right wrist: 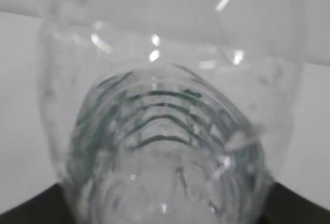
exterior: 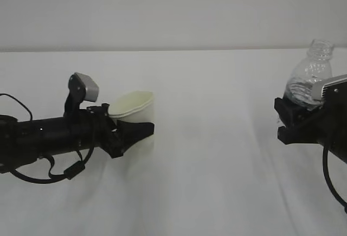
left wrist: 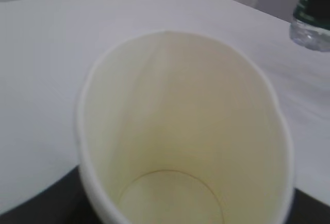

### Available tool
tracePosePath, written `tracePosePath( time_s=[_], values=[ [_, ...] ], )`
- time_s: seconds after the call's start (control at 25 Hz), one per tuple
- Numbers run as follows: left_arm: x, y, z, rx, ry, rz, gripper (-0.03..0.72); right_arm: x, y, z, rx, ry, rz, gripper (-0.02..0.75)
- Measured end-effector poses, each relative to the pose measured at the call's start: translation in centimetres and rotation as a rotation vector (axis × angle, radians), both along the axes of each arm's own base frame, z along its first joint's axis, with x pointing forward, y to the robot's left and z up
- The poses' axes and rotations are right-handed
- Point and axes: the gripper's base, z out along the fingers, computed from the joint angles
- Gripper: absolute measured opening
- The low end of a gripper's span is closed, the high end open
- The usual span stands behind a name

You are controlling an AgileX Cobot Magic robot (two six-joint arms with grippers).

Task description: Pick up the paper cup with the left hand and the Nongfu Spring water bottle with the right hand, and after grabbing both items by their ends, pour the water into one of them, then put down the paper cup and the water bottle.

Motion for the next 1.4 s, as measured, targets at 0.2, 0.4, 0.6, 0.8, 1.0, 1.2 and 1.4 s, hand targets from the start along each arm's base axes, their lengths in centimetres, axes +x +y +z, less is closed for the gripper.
tracePosePath(
  time_s=[0.2, 0.4, 0.6, 0.8, 1.0, 1.2, 1.4],
  values=[
    [-0.9, -3.2, 0.2, 0.026, -0.013, -0.105, 0.439, -0.3, -0.1, 1.4, -0.016, -0.02, 0.001, 0.393],
    [-1.0, -5.2, 0.6, 0.038, -0.037, -0.16, 0.438, -0.4, -0.1, 1.4, -0.031, 0.006, -0.001, 0.392],
    [-0.3, -6.3, 1.1, 0.089, -0.077, -0.199, 0.438, -0.5, -0.2, 1.0, -0.046, 0.051, -0.002, 0.392],
    [0.1, -7.2, 1.1, 0.099, -0.096, -0.214, 0.438, -0.6, -0.2, 1.0, -0.054, 0.07, -0.002, 0.392],
    [-1.0, -8.9, -0.1, 0.109, -0.073, -0.275, 0.438, -0.8, -0.3, 1.7, -0.053, 0.054, -0.005, 0.392],
    [-1.3, -10.9, 0.5, 0.094, -0.112, -0.32, 0.438, -1.0, -0.4, 2.0, -0.068, 0.066, -0.01, 0.392],
    [-1.3, -11.9, 1.1, 0.076, -0.126, -0.336, 0.438, -1.2, -0.5, 2.3, -0.079, 0.092, -0.012, 0.392]
  ],
)
